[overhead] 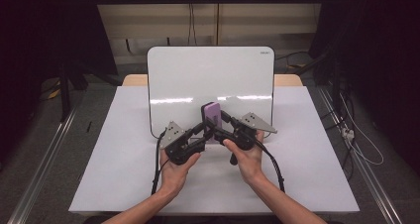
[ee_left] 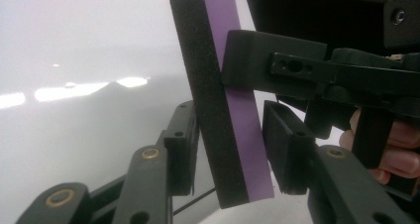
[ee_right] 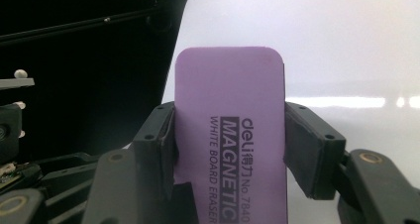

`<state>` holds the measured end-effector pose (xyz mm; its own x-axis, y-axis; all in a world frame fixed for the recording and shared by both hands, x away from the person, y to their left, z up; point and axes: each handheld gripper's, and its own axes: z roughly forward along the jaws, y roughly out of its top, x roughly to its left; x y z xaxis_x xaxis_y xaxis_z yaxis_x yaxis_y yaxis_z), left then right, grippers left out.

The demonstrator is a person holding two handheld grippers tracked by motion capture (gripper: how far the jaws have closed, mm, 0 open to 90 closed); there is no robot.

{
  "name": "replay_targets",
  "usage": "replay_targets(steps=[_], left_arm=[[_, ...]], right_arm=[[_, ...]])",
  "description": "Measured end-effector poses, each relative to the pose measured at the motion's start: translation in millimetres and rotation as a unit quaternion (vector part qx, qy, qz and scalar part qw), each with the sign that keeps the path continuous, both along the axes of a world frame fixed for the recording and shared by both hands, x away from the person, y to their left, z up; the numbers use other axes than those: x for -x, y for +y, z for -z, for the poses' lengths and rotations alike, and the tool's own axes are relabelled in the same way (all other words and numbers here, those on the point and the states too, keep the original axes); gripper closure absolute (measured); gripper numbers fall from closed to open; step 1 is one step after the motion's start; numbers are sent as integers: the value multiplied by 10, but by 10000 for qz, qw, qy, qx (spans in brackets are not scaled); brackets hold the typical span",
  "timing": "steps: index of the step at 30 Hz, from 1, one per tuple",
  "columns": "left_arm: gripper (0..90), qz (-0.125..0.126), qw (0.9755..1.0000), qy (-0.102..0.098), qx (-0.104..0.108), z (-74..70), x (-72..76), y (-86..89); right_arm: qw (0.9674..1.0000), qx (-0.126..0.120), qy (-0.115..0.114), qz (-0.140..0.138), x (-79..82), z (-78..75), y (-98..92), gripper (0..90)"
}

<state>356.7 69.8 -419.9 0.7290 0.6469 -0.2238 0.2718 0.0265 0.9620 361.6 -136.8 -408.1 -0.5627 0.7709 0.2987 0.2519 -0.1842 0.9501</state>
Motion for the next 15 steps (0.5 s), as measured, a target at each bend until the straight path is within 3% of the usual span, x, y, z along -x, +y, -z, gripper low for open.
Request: replay_targets(steps=[5, 11, 15], left_arm=[[623, 1, 9999, 33, -108, 2, -8, 2], [640, 46, 9995, 22, -305, 4, -21, 11], [644, 32, 9994, 122, -309, 12, -26, 27]], right_arm=[[9999, -84, 71, -21, 4, 11, -17, 415], [9999, 45, 64, -74, 3, 18, -30, 411], [9999, 79, 32, -95, 2, 7, -36, 329]])
